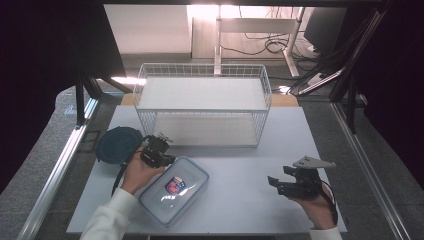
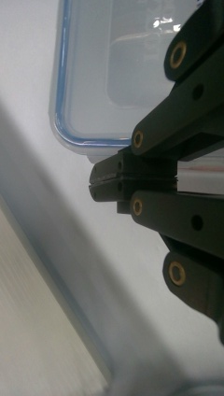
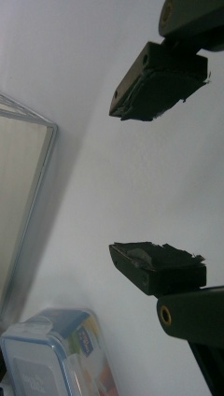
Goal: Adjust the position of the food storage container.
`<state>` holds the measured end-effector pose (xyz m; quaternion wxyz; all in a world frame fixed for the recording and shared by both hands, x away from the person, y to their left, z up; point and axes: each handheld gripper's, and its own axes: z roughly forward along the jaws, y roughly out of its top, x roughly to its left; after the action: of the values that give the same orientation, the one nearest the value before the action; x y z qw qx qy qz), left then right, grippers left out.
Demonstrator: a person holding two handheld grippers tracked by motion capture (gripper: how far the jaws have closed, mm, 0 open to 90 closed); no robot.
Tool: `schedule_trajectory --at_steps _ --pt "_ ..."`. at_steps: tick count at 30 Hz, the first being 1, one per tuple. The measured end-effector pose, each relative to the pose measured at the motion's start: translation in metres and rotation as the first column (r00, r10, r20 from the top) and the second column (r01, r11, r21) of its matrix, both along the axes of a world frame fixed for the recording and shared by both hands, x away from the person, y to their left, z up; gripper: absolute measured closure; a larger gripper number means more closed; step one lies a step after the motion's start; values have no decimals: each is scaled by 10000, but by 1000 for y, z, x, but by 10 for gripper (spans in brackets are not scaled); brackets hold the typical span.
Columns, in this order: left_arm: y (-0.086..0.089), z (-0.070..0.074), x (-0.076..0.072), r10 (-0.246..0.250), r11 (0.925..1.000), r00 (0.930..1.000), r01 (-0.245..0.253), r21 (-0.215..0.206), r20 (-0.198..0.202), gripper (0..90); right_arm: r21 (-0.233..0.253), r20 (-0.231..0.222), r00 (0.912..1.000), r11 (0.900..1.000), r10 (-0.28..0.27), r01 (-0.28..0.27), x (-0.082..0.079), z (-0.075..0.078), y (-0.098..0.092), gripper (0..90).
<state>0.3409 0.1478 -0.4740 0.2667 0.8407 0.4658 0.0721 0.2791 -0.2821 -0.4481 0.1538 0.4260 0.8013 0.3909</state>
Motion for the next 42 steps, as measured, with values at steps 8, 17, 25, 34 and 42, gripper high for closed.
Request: schedule_trajectory --at_steps 8,17,25,34,42 --pt "-32 2 3 -851 9963 9964 851 75 -55 900 -94 -14 10000 9999 60 -61 0 -2 2 281" --pt "-59 2 3 -1476 9889 9890 1476 139 -19 900 -86 -29 10000 10000 47 -47 0 -3 2 282" --pt "-51 11 -3 -1516 9879 9881 1523 -283 263 900 -75 43 10000 10000 -13 13 0 -2 1 282" --pt "-24 43 -65 -1918 9718 9740 2056 -1152 1201 900 -134 2 10000 9999 -33 33 0 -4 2 282" --pt "-23 40 -110 -2643 9412 9584 2808 -1881 1080 899 -167 -20 10000 9999 11 -11 0 -5 6 282"
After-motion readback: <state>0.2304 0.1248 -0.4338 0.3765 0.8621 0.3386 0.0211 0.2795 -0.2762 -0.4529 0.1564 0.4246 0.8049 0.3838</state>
